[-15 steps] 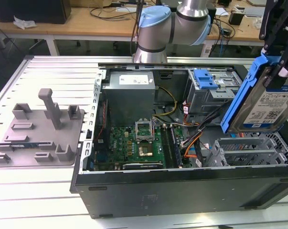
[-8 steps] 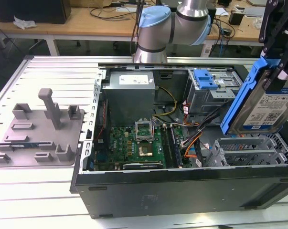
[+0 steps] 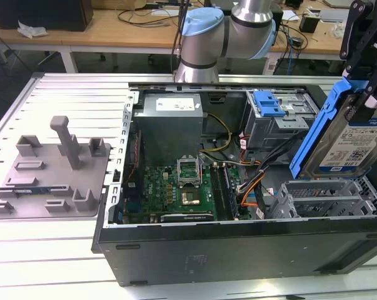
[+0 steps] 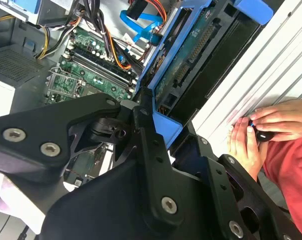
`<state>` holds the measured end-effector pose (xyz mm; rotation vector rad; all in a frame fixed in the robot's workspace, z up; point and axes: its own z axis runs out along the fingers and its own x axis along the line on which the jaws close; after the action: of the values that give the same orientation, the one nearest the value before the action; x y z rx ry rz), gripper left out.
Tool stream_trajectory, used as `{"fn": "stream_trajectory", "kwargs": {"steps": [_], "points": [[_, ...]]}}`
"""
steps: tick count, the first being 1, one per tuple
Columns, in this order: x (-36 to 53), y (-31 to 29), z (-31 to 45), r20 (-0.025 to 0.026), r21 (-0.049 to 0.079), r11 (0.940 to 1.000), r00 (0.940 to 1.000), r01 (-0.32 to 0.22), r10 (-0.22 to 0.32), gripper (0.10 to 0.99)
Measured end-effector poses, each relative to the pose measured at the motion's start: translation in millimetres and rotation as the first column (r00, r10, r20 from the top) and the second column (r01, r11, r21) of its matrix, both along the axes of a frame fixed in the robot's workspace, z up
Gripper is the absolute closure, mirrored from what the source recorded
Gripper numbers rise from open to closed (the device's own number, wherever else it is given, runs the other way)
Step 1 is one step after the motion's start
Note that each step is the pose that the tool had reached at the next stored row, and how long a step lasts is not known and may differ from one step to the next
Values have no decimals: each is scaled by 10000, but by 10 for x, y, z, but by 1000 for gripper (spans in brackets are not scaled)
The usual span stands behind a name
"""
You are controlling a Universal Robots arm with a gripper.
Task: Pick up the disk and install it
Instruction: 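Insert the disk into the insertion slot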
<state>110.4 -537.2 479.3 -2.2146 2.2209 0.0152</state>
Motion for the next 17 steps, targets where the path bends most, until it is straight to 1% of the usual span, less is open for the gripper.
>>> {"fn": "stream_trajectory", "kwargs": {"steps": [10,17], "points": [[2,-5,-5,-1,-1,10000,10000,0,0,722],[20,-5,-26,0,2,10000,10000,1,-1,722]]}}
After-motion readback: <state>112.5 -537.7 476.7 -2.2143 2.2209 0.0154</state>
